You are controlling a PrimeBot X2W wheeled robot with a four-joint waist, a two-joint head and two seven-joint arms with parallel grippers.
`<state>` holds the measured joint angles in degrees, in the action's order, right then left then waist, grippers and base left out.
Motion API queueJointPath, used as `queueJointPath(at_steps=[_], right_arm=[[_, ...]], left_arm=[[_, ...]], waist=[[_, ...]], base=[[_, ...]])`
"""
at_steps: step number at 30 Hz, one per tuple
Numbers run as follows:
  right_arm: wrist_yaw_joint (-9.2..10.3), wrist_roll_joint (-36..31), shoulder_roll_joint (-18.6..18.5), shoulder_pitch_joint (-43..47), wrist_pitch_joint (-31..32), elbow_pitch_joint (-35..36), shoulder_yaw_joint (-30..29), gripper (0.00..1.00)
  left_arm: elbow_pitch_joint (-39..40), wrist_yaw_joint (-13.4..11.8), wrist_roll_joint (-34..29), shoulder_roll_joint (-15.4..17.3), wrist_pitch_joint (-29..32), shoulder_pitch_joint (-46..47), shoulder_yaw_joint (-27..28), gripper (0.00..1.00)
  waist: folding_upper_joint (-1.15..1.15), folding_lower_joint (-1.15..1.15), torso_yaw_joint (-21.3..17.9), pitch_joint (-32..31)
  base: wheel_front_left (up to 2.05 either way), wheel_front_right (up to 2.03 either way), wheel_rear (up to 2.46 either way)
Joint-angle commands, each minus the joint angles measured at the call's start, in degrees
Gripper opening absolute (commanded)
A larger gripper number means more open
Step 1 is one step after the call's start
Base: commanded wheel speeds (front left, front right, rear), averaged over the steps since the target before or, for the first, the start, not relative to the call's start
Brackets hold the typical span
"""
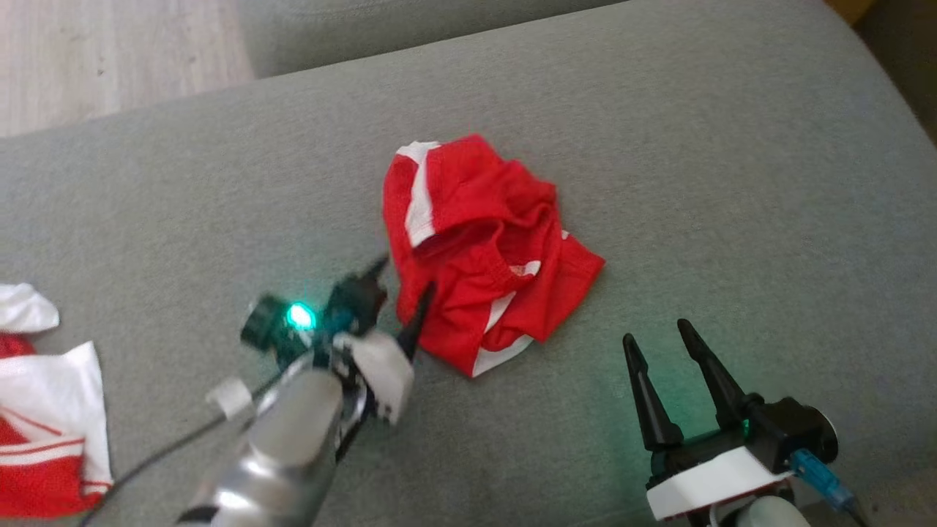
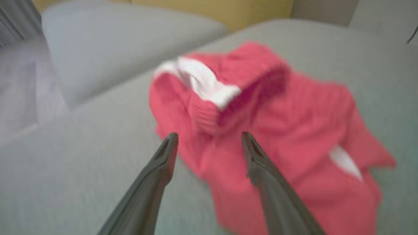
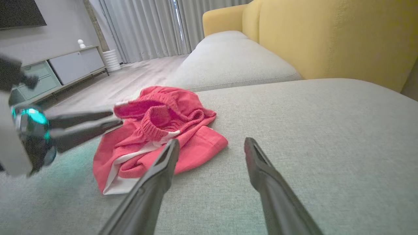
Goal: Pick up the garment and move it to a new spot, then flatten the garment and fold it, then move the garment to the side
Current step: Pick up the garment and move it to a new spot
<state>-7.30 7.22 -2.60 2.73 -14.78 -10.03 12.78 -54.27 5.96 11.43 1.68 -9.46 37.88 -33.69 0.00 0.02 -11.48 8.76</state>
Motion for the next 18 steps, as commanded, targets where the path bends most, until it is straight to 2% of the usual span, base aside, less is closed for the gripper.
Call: queueJointPath(at_steps=[1,4,6,9,12,18], right_arm=[[-0.19,0.29,-0.28,-1.87,-0.22,1.54,1.41,1.0],[-0.19,0.12,-0.28,-1.58,-0.22,1.36,0.92,1.0],[-0.19,0.01,-0.28,-1.19,-0.22,1.17,0.58,1.0],[-0.19,-0.01,-0.28,-0.17,-0.22,0.85,0.24,1.0],[-0.19,-0.26,-0.28,1.32,-0.22,0.71,-0.58,1.0],[-0.19,-0.47,-0.28,3.55,-0.22,1.26,-2.7,1.0]], left_arm=[[0.77,0.35,1.1,1.21,-0.74,1.72,-0.02,1.0],[-0.27,0.29,3.2,1.21,-2.72,-0.64,-2.35,1.0],[-0.05,-0.78,4.15,1.21,-4.14,-2.26,-3.17,1.0],[2.3,-3.91,5.09,1.21,-5.34,-5.36,-3.05,1.0],[10.79,-7.73,5.15,1.54,-5.49,-10.21,-0.09,1.0],[29.91,-13.65,2.31,4.74,-5.52,-25.03,7.58,1.0]], waist=[[0.0,-0.02,1.15,0.56],[0.0,-0.02,2.69,-0.11],[0.0,-0.02,3.81,-1.1],[0.0,-0.02,5.55,-3.27],[0.0,-0.02,7.55,-5.77],[0.0,-0.02,11.3,-9.6]], base=[[0.0,0.0,0.0],[0.0,0.0,0.0],[0.0,0.0,0.0],[0.0,0.0,0.0],[0.0,0.0,0.0],[0.0,0.0,0.0]])
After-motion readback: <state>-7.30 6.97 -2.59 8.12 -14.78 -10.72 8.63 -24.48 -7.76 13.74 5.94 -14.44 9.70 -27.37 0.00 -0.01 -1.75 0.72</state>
